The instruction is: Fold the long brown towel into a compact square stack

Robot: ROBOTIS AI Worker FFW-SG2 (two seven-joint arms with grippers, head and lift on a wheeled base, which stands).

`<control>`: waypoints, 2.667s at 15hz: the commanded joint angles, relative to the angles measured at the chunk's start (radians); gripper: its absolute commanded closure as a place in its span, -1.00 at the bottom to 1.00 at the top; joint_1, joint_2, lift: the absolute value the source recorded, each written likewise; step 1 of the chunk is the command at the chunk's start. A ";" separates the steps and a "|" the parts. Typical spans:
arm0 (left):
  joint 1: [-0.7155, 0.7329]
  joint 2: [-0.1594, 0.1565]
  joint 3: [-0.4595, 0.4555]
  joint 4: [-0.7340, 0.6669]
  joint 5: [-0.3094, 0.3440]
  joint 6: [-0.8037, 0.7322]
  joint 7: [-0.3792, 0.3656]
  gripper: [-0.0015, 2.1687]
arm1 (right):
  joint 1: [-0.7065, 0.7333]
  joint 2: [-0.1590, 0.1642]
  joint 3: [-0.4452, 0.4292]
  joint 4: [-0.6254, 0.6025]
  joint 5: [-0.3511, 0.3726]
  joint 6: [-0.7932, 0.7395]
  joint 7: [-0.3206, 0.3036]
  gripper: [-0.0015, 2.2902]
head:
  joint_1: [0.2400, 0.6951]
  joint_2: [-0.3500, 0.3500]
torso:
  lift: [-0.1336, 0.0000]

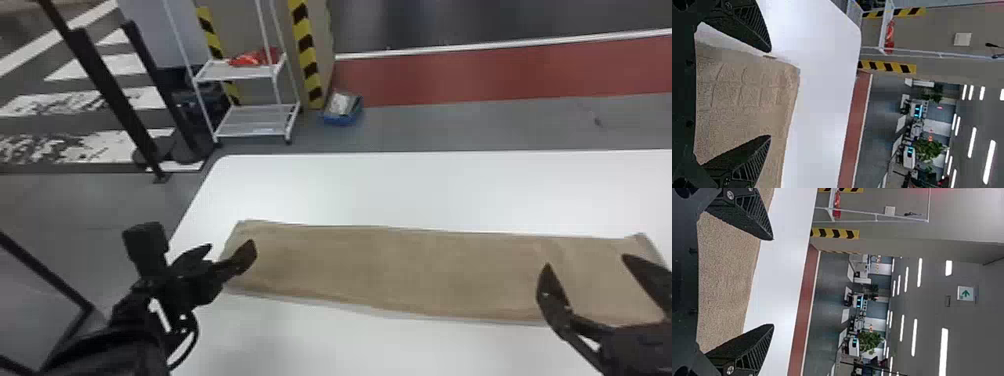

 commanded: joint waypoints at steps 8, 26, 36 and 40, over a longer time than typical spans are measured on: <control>-0.069 -0.003 0.016 0.074 -0.003 0.155 -0.049 0.57 | -0.007 0.004 0.000 0.016 -0.004 0.002 0.000 -0.91 | 1.00 0.64 | -0.73; 0.166 -0.003 -0.273 -0.495 -0.026 0.185 -0.007 0.77 | 0.027 0.004 -0.150 -0.021 -0.122 -0.013 0.000 -0.91 | 1.00 0.30 | -0.73; 0.101 -0.003 -0.836 -0.323 -0.345 0.099 0.218 0.77 | 0.045 0.004 -0.219 -0.042 -0.196 -0.001 0.000 -0.91 | 1.00 -0.84 | -0.73; 0.085 -0.003 -0.917 -0.248 -0.373 0.050 0.324 0.75 | 0.045 0.004 -0.224 -0.042 -0.197 0.002 0.000 -0.91 | 1.00 -1.00 | -0.73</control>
